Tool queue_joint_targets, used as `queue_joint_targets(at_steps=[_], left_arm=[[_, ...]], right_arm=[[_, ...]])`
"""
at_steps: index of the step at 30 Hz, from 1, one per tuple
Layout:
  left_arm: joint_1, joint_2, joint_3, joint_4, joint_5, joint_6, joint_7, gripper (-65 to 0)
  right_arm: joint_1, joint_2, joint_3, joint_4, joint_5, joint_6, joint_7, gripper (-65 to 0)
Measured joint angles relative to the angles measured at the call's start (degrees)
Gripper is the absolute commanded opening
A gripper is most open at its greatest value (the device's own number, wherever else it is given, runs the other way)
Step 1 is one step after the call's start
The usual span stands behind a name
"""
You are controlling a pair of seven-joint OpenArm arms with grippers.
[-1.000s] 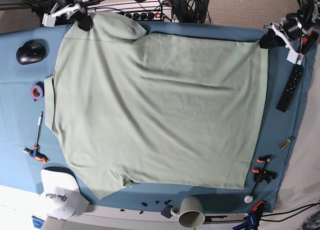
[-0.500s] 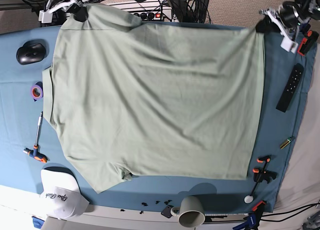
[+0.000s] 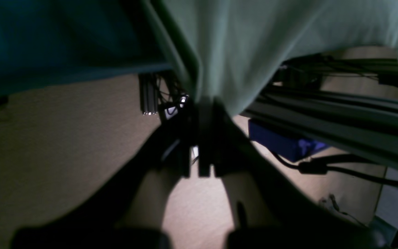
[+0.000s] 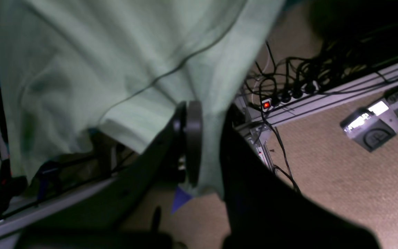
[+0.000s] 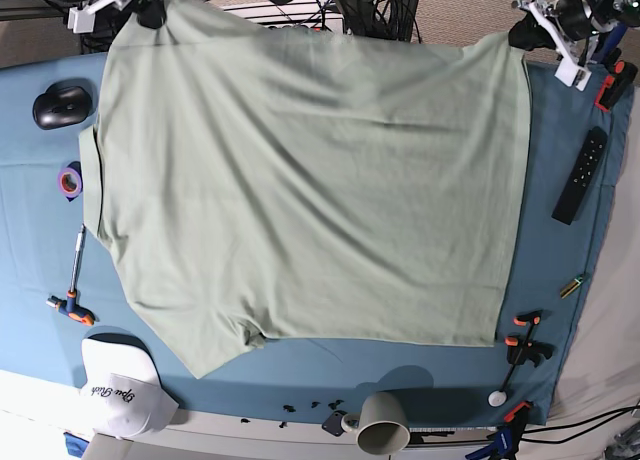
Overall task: Fold the T-shirt properly
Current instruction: 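Lift both shoulder corners and pull the shirt toward the robot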
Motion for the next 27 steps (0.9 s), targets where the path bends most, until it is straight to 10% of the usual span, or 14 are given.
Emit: queue_joint_targets(at_steps=[27], left_arm=[[5.62, 0.04, -4.72, 3.80, -0.50, -0.42, 0.42, -65.0]], right_arm=[[-1.97, 1.92, 4.48, 0.02, 2.82, 0.04, -3.23, -65.0]])
